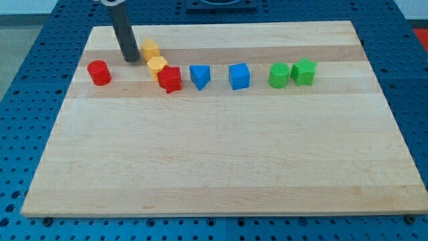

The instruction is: Push the yellow heart slightly right

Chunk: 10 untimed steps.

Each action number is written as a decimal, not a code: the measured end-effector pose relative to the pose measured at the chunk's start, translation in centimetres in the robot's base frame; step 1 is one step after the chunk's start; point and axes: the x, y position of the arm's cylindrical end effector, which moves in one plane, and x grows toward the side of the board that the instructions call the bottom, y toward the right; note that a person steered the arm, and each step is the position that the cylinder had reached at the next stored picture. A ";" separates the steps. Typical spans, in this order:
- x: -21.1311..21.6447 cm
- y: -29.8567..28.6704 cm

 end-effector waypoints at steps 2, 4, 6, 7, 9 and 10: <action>-1.0 0.3; -2.0 3.4; -0.6 3.3; -1.5 3.3; -1.9 7.0; -1.9 9.6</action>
